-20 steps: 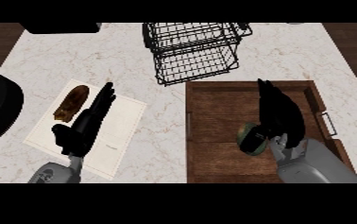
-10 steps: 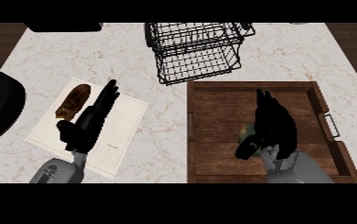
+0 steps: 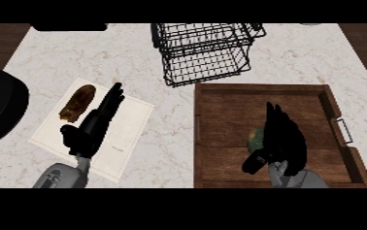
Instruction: Pick the squash from the tray and place it in the tiered basket
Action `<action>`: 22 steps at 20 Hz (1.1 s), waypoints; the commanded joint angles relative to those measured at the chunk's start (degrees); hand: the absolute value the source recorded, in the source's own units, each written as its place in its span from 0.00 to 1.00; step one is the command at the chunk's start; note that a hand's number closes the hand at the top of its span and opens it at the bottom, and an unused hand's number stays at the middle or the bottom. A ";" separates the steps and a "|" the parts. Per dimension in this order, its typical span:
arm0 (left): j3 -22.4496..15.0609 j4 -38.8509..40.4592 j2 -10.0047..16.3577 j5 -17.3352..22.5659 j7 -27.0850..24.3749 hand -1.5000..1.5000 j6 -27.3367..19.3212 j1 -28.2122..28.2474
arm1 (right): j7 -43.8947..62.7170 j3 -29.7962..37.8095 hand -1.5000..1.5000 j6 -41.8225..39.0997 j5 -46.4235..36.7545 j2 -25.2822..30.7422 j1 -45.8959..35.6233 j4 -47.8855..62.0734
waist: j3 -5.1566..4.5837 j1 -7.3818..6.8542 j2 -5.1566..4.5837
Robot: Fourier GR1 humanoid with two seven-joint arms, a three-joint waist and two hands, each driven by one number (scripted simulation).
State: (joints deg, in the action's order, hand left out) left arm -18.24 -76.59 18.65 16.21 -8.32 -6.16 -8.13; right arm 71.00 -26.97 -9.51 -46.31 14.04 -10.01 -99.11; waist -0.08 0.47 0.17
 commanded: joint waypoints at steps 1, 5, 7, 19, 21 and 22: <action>0.67 -0.78 0.46 -0.20 0.14 0.50 1.45 0.06 | 11.63 1.45 0.00 -4.21 -1.65 -3.72 -0.86 0.35 | 0.04 -0.44 -0.09; 1.69 -1.12 -0.36 0.38 2.79 0.50 1.70 -1.66 | 7.97 2.86 0.00 -4.67 -3.55 -4.33 1.35 1.30 | 0.06 -0.47 -0.11; -2.21 -0.40 -4.87 -4.16 -0.32 0.50 -2.40 0.79 | 8.48 0.86 0.00 -3.03 -6.47 -6.95 3.70 -0.77 | 0.05 -0.35 -0.06; 6.05 1.38 -4.21 -4.76 1.63 0.50 4.51 -1.48 | -6.41 5.16 1.00 -0.58 -15.14 -8.59 6.15 -2.04 | 0.08 -0.33 -0.11; 5.35 -1.23 -4.87 -6.28 4.30 0.50 3.09 -0.68 | -6.47 6.45 1.00 -3.23 -15.78 -8.53 4.57 -3.93 | 0.08 -0.37 -0.09; 6.25 3.37 -5.29 -4.95 1.64 0.50 4.82 -3.26 | -16.50 12.70 1.00 -4.00 -10.07 -4.39 -1.92 4.55 | 0.08 -0.49 -0.26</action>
State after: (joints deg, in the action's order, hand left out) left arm -12.99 -75.23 14.63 11.61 -6.96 -1.92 -9.06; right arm 59.23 -20.06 -10.06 -59.99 6.17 -7.25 -98.31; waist -0.10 0.06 0.12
